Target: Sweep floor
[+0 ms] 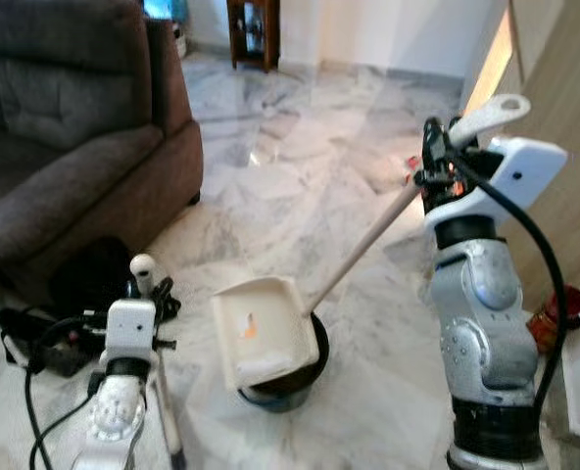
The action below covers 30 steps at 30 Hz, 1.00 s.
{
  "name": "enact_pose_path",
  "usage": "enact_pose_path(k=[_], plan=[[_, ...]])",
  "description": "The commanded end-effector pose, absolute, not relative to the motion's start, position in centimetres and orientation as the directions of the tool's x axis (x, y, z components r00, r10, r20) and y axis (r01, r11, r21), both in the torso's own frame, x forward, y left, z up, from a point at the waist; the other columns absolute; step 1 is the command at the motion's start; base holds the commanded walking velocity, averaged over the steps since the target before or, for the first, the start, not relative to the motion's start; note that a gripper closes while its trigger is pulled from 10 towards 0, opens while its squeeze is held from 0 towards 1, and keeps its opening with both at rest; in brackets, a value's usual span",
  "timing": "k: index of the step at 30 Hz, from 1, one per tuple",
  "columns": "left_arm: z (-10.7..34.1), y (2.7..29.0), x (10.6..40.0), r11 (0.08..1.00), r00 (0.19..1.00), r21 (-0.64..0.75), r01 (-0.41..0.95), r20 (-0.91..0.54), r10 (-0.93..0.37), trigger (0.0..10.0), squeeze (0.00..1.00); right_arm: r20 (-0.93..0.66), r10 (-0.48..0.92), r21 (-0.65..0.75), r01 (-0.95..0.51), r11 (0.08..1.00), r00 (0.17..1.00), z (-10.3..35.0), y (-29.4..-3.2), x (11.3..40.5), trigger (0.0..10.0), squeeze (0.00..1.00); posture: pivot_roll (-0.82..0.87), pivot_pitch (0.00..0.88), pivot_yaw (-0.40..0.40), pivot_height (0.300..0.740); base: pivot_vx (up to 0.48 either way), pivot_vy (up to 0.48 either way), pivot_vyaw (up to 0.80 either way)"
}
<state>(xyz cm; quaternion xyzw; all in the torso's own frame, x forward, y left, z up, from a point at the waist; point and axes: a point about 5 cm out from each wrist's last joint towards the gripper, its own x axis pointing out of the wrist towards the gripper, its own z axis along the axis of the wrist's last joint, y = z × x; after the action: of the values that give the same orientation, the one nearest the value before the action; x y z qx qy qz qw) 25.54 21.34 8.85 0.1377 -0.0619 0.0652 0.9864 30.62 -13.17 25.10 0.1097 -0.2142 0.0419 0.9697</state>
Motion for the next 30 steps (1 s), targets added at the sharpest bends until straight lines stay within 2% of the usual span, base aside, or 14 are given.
enact_pose_path(k=[1,23,30], plan=[[9.6,20.9,25.8,0.952,0.981,0.277,-0.132,0.176,0.085,10.0,0.0,0.489,0.019,0.214,-0.141,0.967,0.872,26.5,-13.5,30.1,10.0,0.0,0.08,0.044,0.033,0.74,0.266,0.0,0.0],[9.7,21.0,25.9,0.952,0.98,0.276,-0.135,0.176,0.088,10.0,0.0,0.479,0.023,0.215,-0.143,0.966,0.878,26.3,-13.2,30.2,10.0,0.0,0.08,0.065,0.032,0.74,0.268,0.0,0.0],[9.8,20.8,26.0,0.953,0.979,0.274,-0.13,0.186,0.08,10.0,0.0,0.498,0.049,0.197,-0.168,0.966,0.866,26.6,-12.3,29.9,10.0,0.0,0.08,0.075,0.035,0.74,0.0,0.0,0.0]])
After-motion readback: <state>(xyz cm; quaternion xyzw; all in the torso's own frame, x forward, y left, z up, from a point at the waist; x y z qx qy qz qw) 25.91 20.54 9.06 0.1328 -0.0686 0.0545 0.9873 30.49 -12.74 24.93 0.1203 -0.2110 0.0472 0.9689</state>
